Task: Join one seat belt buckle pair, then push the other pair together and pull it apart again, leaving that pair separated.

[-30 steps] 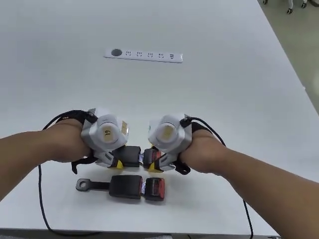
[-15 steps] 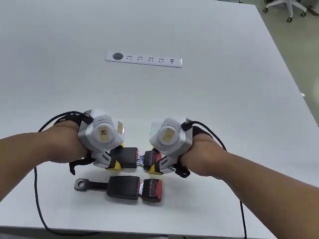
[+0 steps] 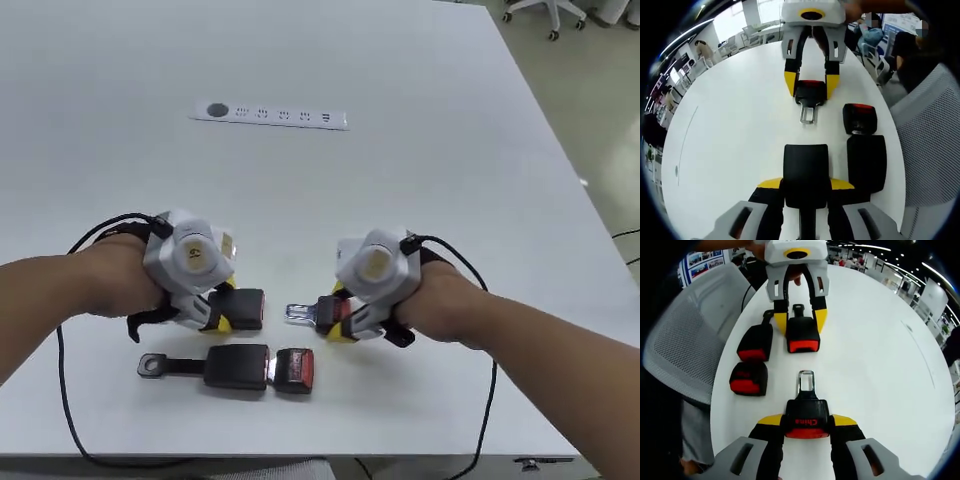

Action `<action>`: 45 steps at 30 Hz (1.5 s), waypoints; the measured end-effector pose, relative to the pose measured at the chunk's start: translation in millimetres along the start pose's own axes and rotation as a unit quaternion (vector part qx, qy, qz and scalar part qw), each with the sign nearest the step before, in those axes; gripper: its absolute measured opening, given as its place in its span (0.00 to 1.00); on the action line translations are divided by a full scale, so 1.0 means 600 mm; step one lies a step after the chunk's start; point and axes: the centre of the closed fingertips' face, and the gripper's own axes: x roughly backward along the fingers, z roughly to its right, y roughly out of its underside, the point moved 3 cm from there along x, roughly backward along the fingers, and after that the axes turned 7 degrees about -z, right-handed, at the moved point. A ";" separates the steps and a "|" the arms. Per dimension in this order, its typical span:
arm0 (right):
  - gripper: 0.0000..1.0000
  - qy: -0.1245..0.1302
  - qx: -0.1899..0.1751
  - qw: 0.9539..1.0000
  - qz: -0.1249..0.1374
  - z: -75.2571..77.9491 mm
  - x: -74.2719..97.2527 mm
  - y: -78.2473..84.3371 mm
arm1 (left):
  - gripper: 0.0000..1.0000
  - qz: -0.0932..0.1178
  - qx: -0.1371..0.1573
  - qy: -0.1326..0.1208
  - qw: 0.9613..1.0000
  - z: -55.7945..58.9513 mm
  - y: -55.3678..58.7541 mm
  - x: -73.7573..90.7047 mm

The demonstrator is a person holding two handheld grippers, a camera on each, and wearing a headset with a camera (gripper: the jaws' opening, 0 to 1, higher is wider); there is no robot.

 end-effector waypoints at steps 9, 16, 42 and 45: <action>0.33 0.013 -0.026 0.999 -0.018 0.010 0.019 0.071 | 0.34 -0.005 0.002 -0.005 1.000 -0.001 0.000 -0.001; 0.40 0.042 -0.014 0.999 -0.020 0.007 0.030 0.062 | 0.34 -0.002 0.015 -0.010 1.000 0.000 0.000 0.000; 0.81 0.119 -0.164 0.971 0.130 -0.084 0.108 0.047 | 0.85 0.058 0.143 -0.157 0.975 0.093 0.059 0.124; 0.83 0.121 -0.168 0.969 0.133 -0.095 0.106 0.053 | 0.90 0.055 0.164 -0.154 0.973 0.115 0.090 0.123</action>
